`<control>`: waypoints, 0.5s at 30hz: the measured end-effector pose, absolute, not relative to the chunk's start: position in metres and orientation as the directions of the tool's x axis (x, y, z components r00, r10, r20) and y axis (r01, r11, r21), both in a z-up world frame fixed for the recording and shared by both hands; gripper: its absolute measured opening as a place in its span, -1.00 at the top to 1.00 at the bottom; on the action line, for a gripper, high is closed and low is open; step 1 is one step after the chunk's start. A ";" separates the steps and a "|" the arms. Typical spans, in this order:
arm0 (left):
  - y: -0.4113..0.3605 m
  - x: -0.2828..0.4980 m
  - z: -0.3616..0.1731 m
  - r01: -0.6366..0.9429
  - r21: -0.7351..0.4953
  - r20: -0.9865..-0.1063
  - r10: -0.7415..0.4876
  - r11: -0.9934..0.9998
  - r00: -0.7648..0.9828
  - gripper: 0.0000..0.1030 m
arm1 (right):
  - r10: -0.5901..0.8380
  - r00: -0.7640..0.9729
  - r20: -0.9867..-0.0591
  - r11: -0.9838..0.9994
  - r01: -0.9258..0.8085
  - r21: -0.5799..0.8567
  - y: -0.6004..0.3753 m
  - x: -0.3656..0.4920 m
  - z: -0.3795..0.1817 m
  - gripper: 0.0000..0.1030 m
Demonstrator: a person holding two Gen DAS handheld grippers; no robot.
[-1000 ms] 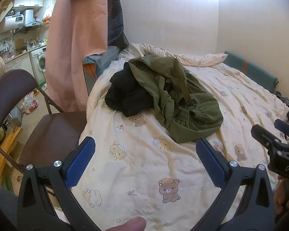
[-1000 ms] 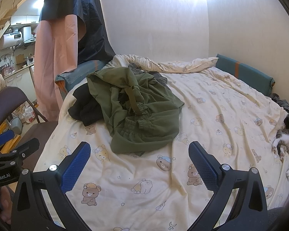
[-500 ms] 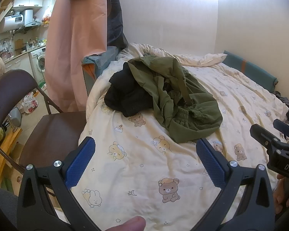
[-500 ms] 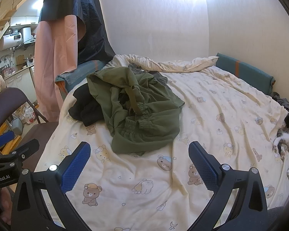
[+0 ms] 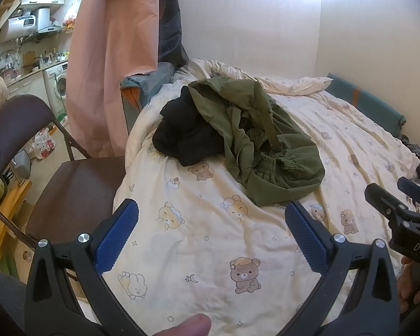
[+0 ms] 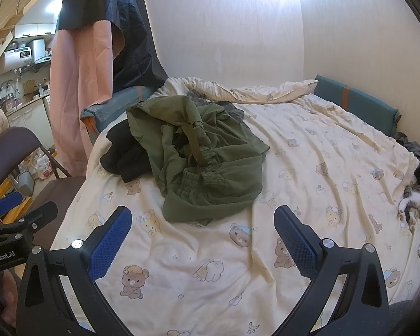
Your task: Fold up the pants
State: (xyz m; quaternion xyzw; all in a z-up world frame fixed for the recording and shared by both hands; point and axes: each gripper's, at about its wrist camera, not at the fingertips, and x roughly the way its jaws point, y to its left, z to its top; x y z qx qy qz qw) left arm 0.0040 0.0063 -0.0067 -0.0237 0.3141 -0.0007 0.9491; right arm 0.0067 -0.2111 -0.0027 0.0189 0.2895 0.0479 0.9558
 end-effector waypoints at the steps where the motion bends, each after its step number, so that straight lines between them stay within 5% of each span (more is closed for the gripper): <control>1: 0.007 0.004 -0.007 -0.015 -0.047 -0.598 -0.016 0.999 0.801 -1.00 | 0.104 0.827 -0.553 0.995 -0.081 0.065 -0.211 0.008 -0.003 -1.00; 15: 0.028 0.031 -0.022 -0.122 -0.062 -0.702 0.043 0.991 0.711 -1.00 | 0.171 0.666 -0.727 0.983 -0.070 0.167 -0.235 0.092 -0.040 -1.00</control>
